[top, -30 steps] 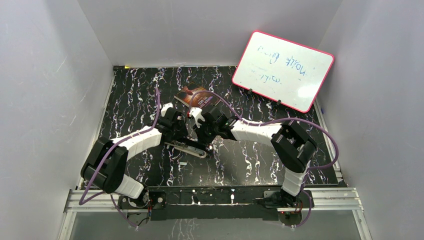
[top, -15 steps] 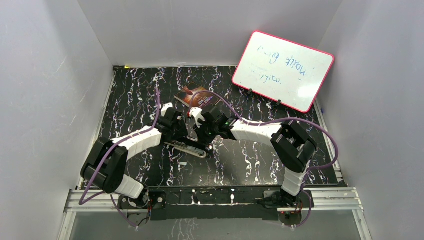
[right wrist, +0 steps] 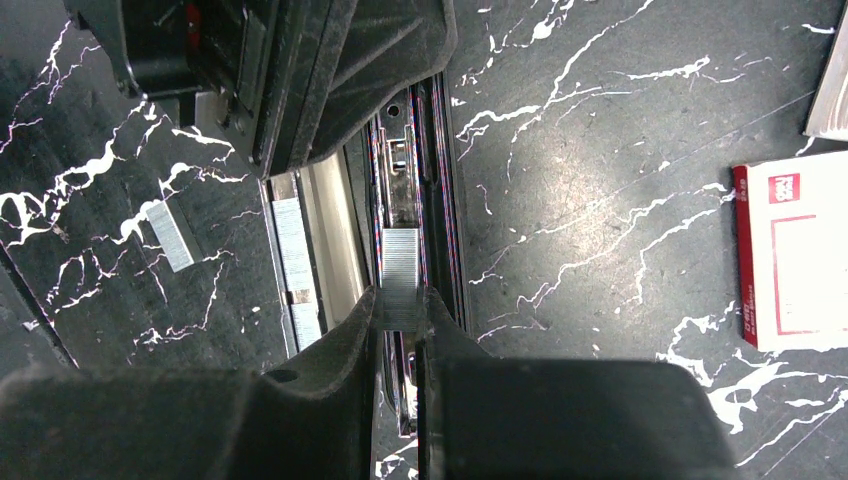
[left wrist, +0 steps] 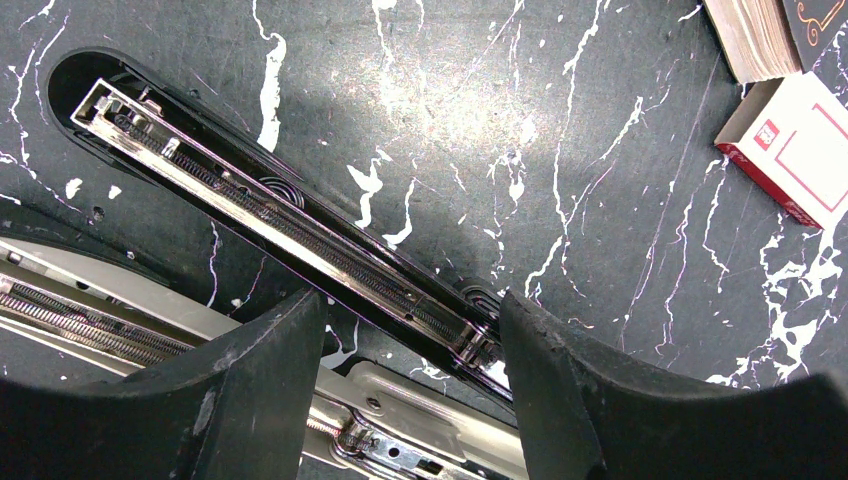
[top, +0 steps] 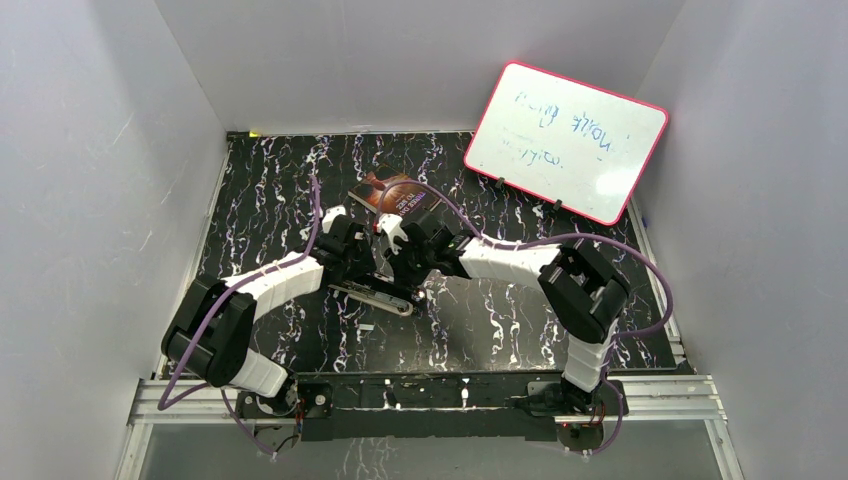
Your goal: Load the staples into the stapler
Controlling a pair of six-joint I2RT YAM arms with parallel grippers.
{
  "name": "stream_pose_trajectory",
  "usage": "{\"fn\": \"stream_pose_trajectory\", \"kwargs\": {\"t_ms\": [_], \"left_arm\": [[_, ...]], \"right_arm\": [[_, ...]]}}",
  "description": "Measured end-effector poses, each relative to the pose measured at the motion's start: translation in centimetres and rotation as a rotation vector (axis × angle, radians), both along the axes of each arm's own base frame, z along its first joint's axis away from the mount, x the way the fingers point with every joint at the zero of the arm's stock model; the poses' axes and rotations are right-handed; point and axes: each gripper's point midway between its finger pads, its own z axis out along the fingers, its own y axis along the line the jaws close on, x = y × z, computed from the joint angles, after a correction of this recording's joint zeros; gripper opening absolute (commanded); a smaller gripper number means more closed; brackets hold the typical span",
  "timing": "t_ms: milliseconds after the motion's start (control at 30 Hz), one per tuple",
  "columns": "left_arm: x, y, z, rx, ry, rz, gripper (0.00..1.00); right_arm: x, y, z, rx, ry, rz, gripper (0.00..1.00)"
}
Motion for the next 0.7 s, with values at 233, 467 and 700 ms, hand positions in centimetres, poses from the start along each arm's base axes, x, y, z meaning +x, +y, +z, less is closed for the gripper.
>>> {"fn": "stream_pose_trajectory", "kwargs": {"t_ms": [233, 467, 700], "left_arm": [[0.00, 0.00, 0.00, 0.000, 0.000, 0.000, 0.62], [0.00, 0.00, 0.00, 0.000, 0.000, 0.000, 0.62], [0.00, 0.00, 0.00, 0.000, 0.000, 0.000, 0.62]], "right_arm": [[0.16, 0.34, -0.04, -0.001, 0.004, 0.003, 0.00], [0.20, 0.40, -0.04, -0.008, 0.008, 0.007, 0.00], [0.17, 0.37, -0.10, -0.021, 0.017, 0.008, 0.00]]}}
